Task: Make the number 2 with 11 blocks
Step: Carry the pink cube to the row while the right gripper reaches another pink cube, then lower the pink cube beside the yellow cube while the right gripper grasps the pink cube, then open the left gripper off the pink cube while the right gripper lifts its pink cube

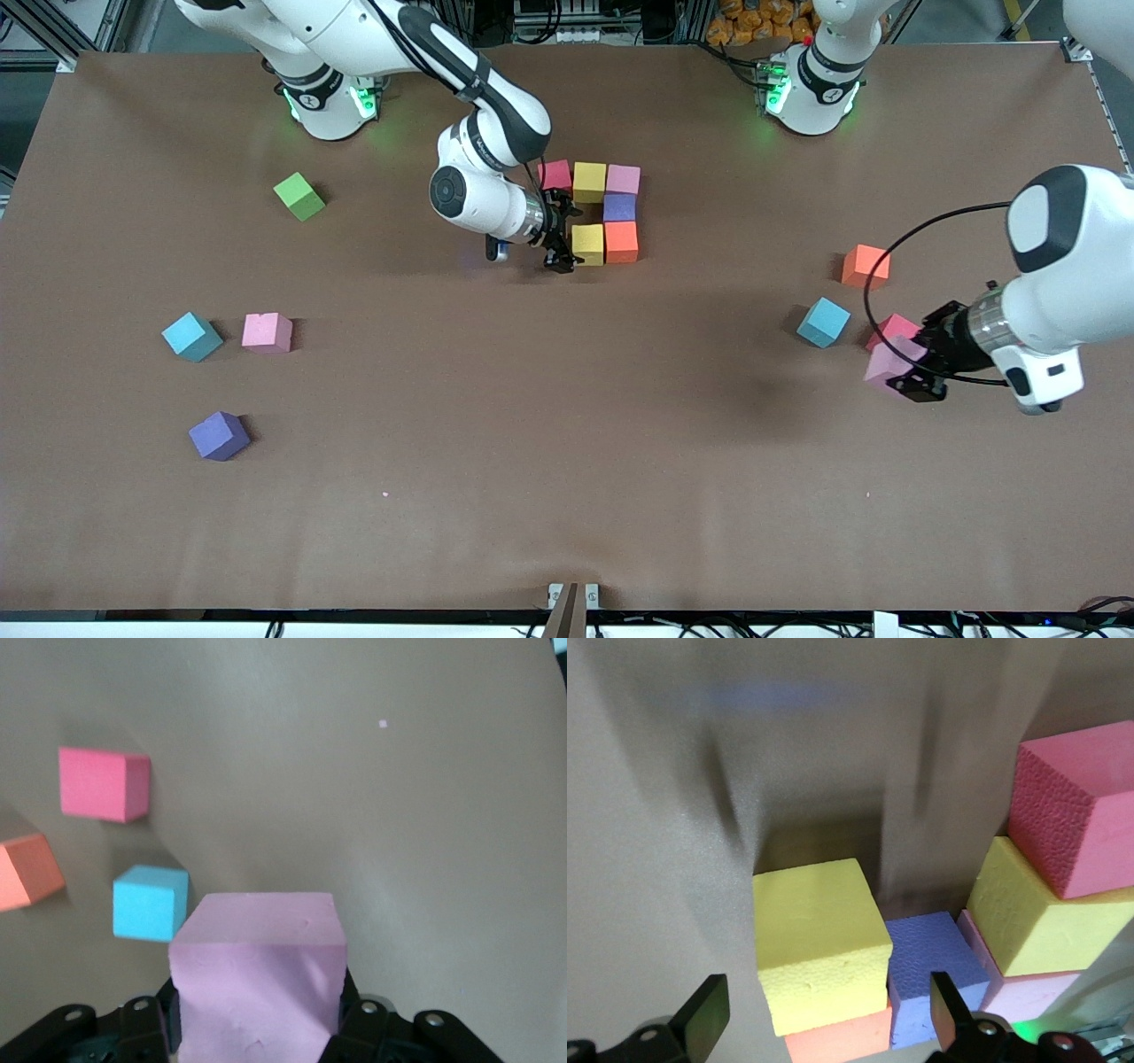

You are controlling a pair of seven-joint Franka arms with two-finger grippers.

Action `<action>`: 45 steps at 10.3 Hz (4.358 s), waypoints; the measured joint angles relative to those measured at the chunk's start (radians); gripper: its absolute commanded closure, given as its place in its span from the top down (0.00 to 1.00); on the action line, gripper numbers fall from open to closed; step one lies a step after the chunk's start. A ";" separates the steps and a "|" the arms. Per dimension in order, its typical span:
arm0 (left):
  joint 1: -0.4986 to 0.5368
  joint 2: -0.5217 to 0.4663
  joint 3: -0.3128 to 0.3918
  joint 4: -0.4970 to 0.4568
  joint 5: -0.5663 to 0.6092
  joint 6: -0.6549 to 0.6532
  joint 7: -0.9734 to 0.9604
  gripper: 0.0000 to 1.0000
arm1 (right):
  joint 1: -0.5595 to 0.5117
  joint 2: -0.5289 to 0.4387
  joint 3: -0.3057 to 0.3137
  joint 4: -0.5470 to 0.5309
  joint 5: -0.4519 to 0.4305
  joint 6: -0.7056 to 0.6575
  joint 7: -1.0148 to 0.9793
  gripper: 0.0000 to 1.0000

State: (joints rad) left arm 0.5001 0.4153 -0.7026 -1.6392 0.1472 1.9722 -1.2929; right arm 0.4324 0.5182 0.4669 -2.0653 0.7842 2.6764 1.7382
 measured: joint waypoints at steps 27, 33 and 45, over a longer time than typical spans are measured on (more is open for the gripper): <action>-0.971 0.270 0.106 0.047 0.036 0.075 -1.199 0.00 | -0.464 -0.232 -0.537 0.007 -0.732 -0.689 -1.439 1.00; -1.046 0.280 0.206 0.057 0.037 0.163 -1.334 0.00 | -0.464 -0.122 -0.562 0.109 -0.742 -0.666 -1.656 1.00; -1.095 0.299 0.241 0.006 0.045 0.275 -1.293 0.00 | -0.460 -0.086 -0.564 0.099 -0.741 -0.567 -1.803 1.00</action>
State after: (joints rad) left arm -0.5946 0.7144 -0.4617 -1.6332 0.1923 2.2469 -2.5856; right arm -0.0272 0.4324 -0.0972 -1.9658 0.0428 2.1099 -0.0651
